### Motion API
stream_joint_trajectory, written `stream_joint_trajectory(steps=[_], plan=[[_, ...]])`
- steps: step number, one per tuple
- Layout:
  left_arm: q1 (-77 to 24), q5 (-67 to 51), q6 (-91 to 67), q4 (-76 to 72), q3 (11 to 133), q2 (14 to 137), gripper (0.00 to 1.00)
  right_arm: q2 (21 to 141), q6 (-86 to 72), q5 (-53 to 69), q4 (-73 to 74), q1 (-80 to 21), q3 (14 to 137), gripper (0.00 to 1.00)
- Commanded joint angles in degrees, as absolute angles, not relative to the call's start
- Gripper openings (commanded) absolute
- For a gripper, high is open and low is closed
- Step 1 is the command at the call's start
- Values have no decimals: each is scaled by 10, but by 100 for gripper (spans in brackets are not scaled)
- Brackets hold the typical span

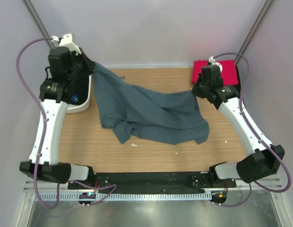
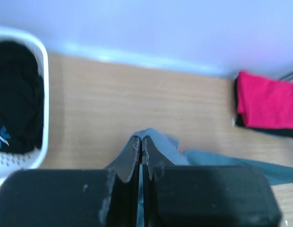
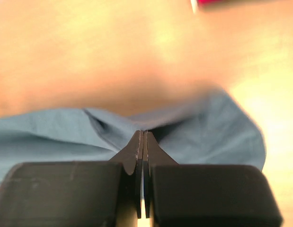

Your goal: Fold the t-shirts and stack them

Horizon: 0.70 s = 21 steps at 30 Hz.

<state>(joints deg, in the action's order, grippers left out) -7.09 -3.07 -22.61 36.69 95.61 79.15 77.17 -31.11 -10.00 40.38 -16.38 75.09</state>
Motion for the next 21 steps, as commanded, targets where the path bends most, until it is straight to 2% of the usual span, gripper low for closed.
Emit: stream_joint_trajectory(steps=[1, 10, 21], plan=[[-69, -9, -179, 350, 1018, 723, 0, 744, -273, -127, 361, -163, 839, 1], [-68, -41, -142, 329, 1113, 625, 0, 701, -236, -146, 344, -163, 1037, 1], [-68, -27, -160, 387, 1157, 446, 0, 576, -227, -80, 407, -163, 1114, 1]])
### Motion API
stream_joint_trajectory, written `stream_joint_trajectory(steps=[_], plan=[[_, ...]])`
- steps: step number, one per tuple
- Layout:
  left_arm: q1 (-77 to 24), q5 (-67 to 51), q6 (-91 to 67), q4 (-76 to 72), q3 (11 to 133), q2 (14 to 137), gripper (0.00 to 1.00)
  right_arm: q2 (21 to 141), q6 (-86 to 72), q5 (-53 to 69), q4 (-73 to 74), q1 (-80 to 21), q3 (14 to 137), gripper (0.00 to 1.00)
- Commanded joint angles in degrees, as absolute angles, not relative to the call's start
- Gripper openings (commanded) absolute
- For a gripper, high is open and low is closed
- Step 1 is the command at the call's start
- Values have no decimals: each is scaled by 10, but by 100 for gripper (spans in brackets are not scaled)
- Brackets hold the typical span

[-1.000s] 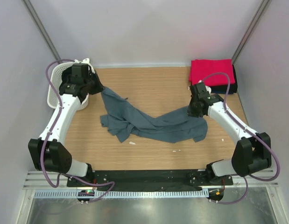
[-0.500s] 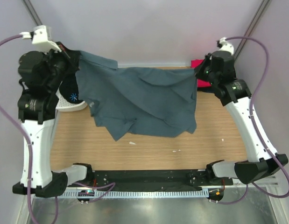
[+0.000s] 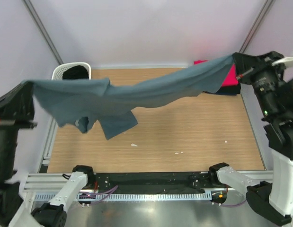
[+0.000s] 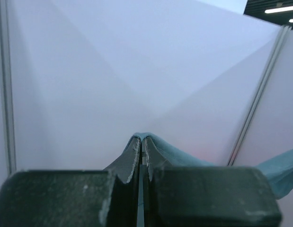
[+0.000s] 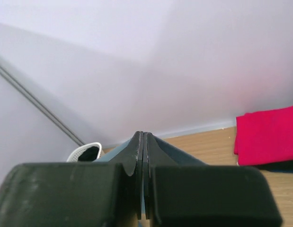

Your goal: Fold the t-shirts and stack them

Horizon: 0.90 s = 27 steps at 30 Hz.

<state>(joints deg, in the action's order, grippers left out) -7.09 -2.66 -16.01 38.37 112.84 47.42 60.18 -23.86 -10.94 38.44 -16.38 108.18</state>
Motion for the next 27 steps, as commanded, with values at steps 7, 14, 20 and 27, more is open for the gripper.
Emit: stream_joint_trajectory(steps=[7, 14, 20, 27], plan=[[-68, -4, -142, 431, 1294, 472, 0, 563, -217, -107, 502, -163, 1213, 1], [-68, -20, -157, 411, 1326, 580, 0, 636, -205, -209, 544, -162, 1236, 1], [-68, -44, -187, 307, 1139, 620, 0, 689, -199, -272, 474, -163, 1108, 1], [-68, -20, -190, 189, 961, 707, 0, 798, -210, -303, 367, -142, 985, 1]])
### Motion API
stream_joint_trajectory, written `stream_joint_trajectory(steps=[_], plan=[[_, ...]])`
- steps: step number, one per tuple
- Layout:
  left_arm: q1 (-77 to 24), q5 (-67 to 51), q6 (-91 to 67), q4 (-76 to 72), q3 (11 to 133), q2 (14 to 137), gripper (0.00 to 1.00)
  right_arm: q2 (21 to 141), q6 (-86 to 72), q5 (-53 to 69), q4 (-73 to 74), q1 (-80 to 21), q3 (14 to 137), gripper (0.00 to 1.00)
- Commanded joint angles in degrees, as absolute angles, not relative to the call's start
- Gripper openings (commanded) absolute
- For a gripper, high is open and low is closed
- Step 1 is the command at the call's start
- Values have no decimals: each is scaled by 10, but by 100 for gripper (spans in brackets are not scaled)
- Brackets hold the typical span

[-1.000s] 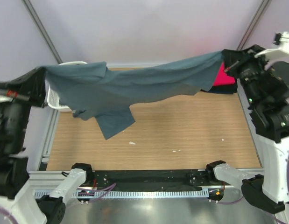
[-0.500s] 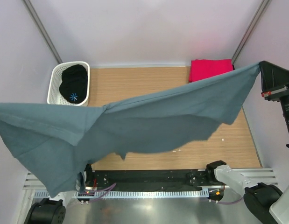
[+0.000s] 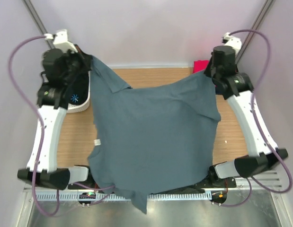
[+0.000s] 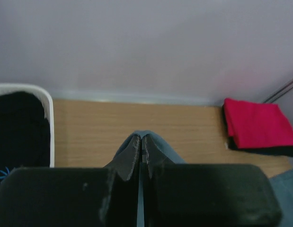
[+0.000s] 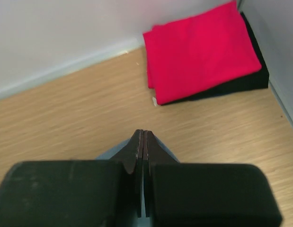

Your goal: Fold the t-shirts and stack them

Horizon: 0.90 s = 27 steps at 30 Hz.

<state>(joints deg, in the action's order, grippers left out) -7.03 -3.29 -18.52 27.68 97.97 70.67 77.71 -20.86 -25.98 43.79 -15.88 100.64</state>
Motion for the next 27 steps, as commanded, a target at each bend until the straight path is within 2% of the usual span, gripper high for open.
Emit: stream_joint_trajectory(steps=[1, 8, 14, 20, 23, 27], plan=[[-68, -17, -190, 177, 937, 720, 0, 810, -220, -304, 340, -134, 956, 1], [-68, -15, -199, 106, 940, 901, 0, 942, -267, -152, 172, -48, 840, 1], [-69, -33, -202, 120, 1062, 1090, 0, 1104, -265, -159, 152, -42, 928, 1], [-69, -37, -188, 150, 1228, 1249, 0, 1204, -243, -157, 120, -26, 1019, 1], [-68, -36, -185, 174, 1326, 1297, 0, 1233, -242, -135, 106, -13, 1056, 1], [-67, -37, -204, 187, 1372, 1332, 0, 1291, -250, -83, 109, -8, 1136, 1]])
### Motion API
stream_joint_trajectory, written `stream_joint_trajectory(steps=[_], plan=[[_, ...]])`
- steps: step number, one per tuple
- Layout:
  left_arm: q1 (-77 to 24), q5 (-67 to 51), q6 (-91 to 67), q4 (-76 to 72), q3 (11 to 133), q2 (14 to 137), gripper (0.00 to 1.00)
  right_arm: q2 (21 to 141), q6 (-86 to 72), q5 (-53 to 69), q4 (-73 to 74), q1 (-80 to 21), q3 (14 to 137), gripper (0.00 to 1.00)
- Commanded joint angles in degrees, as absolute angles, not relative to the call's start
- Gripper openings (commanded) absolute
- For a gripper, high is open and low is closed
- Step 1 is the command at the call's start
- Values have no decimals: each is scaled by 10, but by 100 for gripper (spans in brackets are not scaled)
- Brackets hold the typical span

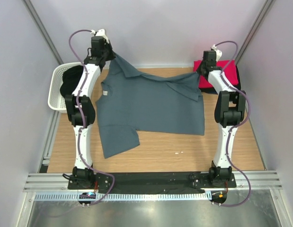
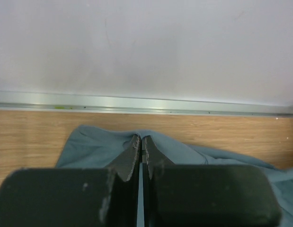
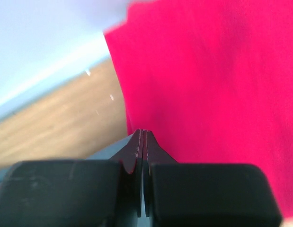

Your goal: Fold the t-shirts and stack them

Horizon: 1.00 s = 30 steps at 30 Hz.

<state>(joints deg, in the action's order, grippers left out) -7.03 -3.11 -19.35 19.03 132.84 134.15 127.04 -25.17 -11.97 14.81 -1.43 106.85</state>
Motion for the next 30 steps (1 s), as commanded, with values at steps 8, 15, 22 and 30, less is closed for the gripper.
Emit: stream_joint_trajectory(steps=[8, 15, 22, 30], plan=[[-64, -32, -239, 197, 1317, 1288, 0, 1338, -246, -76, 116, 10, 1197, 1], [-65, -12, -217, 202, 1257, 1218, 0, 1320, -235, -34, 83, 10, 1186, 1], [-64, 4, -213, 208, 1182, 1149, 0, 1268, -238, 24, 69, 10, 1139, 1], [-64, -21, -198, 186, 1086, 991, 0, 1097, -203, 59, 55, 9, 996, 1]])
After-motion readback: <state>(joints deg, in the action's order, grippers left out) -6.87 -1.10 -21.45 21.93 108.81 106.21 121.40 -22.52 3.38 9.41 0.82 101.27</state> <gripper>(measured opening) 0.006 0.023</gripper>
